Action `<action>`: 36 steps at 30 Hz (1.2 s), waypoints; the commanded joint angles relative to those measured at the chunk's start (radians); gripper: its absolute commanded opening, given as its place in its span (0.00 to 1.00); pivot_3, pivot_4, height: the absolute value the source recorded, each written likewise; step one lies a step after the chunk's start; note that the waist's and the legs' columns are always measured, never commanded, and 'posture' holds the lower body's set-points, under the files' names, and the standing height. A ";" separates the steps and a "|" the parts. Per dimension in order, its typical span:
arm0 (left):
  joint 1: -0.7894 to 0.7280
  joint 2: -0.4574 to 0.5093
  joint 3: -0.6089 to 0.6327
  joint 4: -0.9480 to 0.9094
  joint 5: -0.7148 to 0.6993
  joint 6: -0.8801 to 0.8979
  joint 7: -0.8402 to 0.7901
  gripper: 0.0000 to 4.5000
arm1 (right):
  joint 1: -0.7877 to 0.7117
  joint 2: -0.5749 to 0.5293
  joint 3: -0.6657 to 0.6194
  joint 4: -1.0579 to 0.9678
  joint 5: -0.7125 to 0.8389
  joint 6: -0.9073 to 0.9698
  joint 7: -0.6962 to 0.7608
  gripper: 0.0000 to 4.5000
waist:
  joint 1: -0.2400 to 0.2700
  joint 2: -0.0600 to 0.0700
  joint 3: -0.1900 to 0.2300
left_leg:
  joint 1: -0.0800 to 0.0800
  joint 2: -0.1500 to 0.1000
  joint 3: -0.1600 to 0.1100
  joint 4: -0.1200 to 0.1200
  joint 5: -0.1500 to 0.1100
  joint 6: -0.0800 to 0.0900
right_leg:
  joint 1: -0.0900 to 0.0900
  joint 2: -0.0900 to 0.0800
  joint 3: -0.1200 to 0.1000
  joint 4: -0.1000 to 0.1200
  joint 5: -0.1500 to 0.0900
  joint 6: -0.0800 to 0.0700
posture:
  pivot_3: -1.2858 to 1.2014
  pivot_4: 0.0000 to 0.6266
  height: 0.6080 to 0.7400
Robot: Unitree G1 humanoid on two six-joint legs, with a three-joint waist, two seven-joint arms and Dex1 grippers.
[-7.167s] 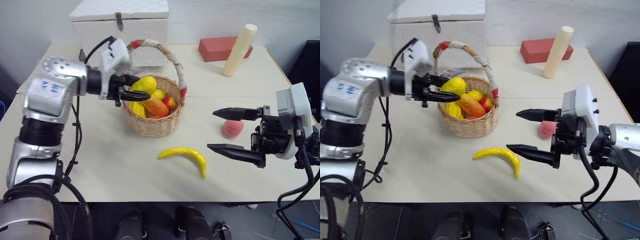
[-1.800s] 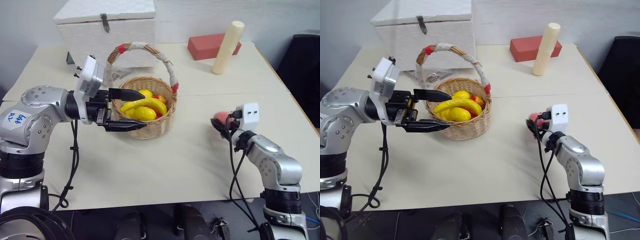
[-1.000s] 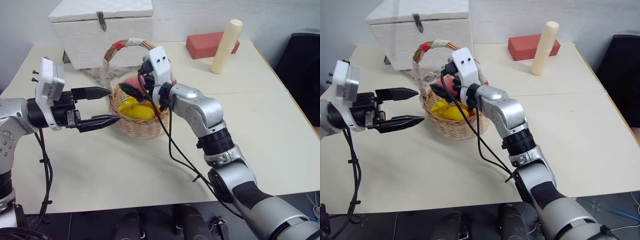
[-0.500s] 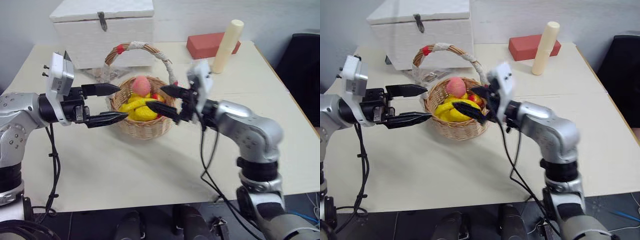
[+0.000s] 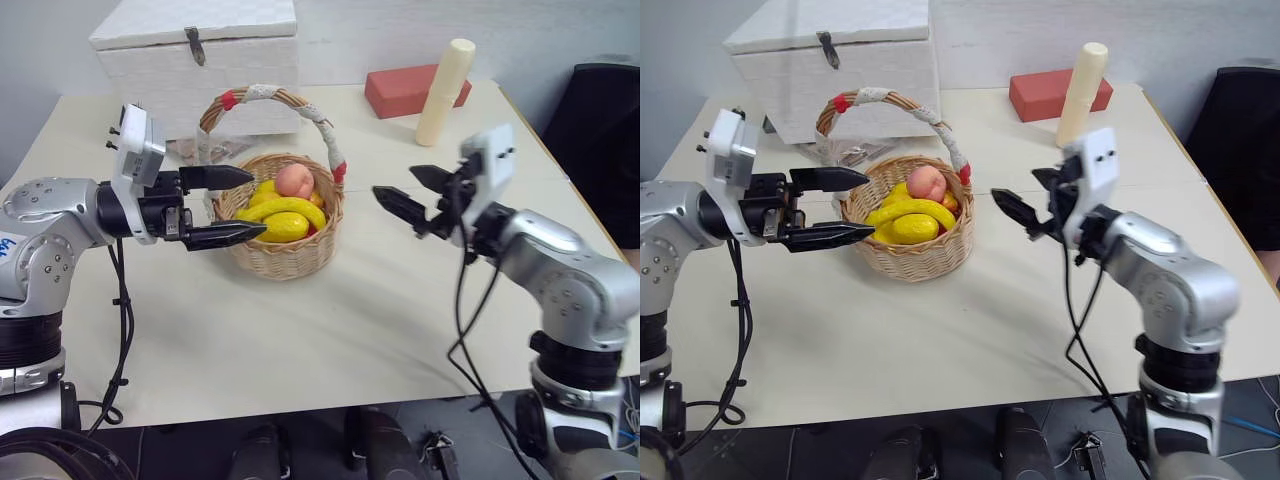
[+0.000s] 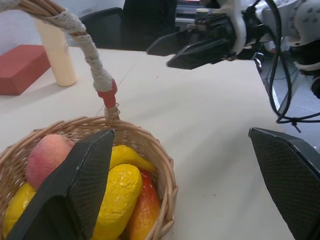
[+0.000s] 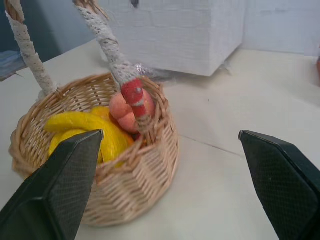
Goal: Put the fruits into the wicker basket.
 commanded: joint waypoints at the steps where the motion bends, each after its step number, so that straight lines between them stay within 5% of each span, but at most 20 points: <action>1: -0.019 0.003 0.015 -0.027 -0.001 -0.019 -0.002 1.00 | -0.055 0.053 0.081 0.086 -0.097 -0.131 -0.023 1.00 | 0.002 0.000 0.000 | 0.000 0.000 0.000 0.000 0.000 0.000 | 0.000 0.000 0.000 0.000 0.000 0.000 | 0.52 0.24 1.00; 7: -0.015 0.004 0.022 -0.042 0.003 -0.021 0.012 1.00 | -0.174 0.174 0.172 0.359 -0.245 -0.341 -0.037 1.00 | 0.001 0.000 0.000 | -0.002 0.002 0.000 0.000 0.000 0.000 | 0.000 0.000 -0.001 0.001 0.000 0.001 | 0.52 0.24 1.00; 9: -0.011 0.008 0.023 -0.053 0.006 -0.021 0.017 1.00 | -0.189 0.219 0.149 0.411 -0.221 -0.392 -0.009 0.91 | 0.004 0.000 0.000 | -0.002 0.003 0.000 0.000 0.000 0.000 | 0.000 0.001 -0.001 0.001 0.000 0.001 | 0.52 0.24 1.00; 21: 0.002 0.003 0.026 -0.083 -0.002 -0.006 0.051 1.00 | -0.137 0.211 0.157 0.382 -0.274 -0.472 0.047 0.06 | 0.002 0.000 0.000 | -0.002 0.005 -0.001 0.000 0.000 0.000 | 0.000 0.001 -0.001 0.001 0.000 0.001 | 0.52 0.24 1.00; 26: -0.029 -0.025 -0.017 -0.045 0.031 -0.041 0.044 1.00 | -0.039 0.126 0.064 0.212 -0.232 -0.448 0.053 0.06 | 0.010 0.000 0.000 | -0.003 0.005 -0.001 0.000 0.000 0.000 | 0.000 0.001 -0.001 0.001 0.000 0.001 | 0.52 0.24 1.00; 36: -0.138 -0.102 -0.108 0.102 0.097 -0.116 -0.046 1.00 | 0.248 -0.241 -0.318 -0.055 -0.148 -0.303 0.075 0.06 | 0.031 0.000 0.000 | -0.004 0.000 -0.001 0.000 -0.001 0.001 | 0.000 0.001 -0.002 -0.001 0.001 0.002 | 0.52 0.24 1.00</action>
